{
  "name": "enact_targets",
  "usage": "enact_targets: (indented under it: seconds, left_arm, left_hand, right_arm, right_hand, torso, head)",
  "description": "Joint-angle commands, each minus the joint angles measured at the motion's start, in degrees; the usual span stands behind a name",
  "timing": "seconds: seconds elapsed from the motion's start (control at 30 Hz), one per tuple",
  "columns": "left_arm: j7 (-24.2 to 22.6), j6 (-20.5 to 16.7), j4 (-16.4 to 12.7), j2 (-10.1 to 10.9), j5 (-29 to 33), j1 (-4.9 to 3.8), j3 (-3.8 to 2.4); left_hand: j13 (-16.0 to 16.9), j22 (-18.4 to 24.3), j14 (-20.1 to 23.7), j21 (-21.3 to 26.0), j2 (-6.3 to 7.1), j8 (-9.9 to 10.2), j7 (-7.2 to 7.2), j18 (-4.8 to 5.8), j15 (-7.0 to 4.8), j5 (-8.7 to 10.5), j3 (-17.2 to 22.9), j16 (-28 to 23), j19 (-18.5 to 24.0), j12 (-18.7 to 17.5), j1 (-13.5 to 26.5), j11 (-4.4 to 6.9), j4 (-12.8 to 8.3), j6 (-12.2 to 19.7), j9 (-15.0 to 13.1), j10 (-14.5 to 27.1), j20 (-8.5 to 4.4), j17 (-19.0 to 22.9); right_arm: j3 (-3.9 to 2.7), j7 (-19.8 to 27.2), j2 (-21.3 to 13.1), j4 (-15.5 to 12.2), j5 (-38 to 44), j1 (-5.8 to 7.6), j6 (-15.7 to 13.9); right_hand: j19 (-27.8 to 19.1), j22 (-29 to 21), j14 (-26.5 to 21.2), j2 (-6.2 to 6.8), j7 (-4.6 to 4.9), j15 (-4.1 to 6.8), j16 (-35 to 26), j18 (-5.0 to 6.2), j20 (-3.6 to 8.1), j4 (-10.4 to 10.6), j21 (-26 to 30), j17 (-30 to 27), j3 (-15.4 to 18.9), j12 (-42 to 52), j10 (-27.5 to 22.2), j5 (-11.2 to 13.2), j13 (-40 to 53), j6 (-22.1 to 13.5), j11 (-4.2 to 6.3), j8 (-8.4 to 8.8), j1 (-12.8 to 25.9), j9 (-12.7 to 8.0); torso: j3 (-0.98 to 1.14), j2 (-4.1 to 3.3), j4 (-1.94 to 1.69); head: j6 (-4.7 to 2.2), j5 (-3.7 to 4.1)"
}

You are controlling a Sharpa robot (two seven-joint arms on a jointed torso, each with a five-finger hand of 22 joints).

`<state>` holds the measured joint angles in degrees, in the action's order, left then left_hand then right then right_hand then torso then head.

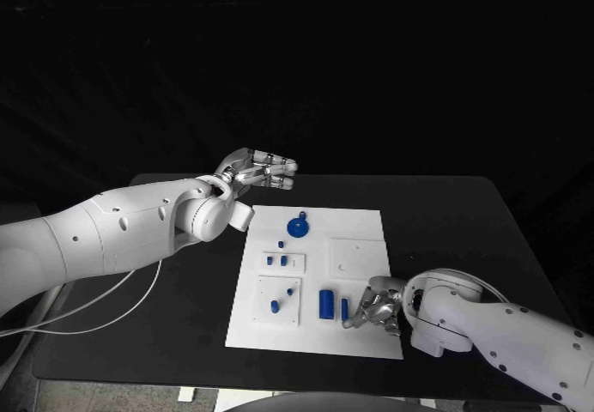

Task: Assemble the parts on the task board

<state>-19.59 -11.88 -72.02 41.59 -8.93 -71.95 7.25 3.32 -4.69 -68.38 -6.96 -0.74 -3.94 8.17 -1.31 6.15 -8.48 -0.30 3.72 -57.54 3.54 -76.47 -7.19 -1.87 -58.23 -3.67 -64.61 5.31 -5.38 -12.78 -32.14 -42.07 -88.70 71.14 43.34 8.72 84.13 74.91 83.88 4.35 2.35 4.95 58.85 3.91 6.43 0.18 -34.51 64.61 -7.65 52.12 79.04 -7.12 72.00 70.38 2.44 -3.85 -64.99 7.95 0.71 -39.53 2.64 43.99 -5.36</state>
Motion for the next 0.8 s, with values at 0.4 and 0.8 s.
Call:
enact_targets:
  seconds: [0.4, 0.8]
  left_arm:
    - [-0.26, 0.88, -0.18, -0.04, -0.21, -0.03, -0.03]
    - [-0.06, 1.02, -0.19, 0.04, -0.29, -0.03, -0.03]
  left_hand:
    - [0.02, 0.07, 0.21, 0.28, -0.52, 0.20, 0.11, -0.17, 0.19, 0.17, -0.15, -0.07, 0.18, -0.09, 0.16, -0.09, 0.27, 0.14, 0.04, 0.03, 0.23, -0.08]
    - [0.02, 0.07, 0.22, 0.31, -0.53, 0.20, 0.12, -0.16, 0.20, 0.14, -0.15, -0.07, 0.20, -0.09, 0.04, -0.09, 0.30, 0.18, 0.04, 0.04, 0.23, -0.08]
  right_arm:
    - [0.02, 0.16, 0.62, 0.47, 0.13, -0.39, 0.64]
    - [0.02, -2.31, 0.94, 1.36, 0.22, -0.44, -0.24]
  right_hand:
    - [2.32, 3.83, 0.11, -2.97, -0.31, 0.18, 0.13, -0.38, -0.08, -3.39, -0.41, 0.04, -0.10, 0.02, 0.06, -5.12, -0.17, 0.42, -0.13, 0.24, 2.53, -0.79]
    - [2.32, 3.76, 0.11, -6.32, -0.43, 0.25, 0.05, -0.36, -0.06, -5.09, -0.24, -0.06, -2.61, -0.13, -0.01, -6.59, -0.28, 0.22, 0.02, 0.23, 3.69, -0.88]
  torso:
    - [-0.06, -0.02, -0.09]
    - [-0.05, 0.00, -0.06]
  head:
    - [0.22, 0.00]
    - [0.30, -0.13]
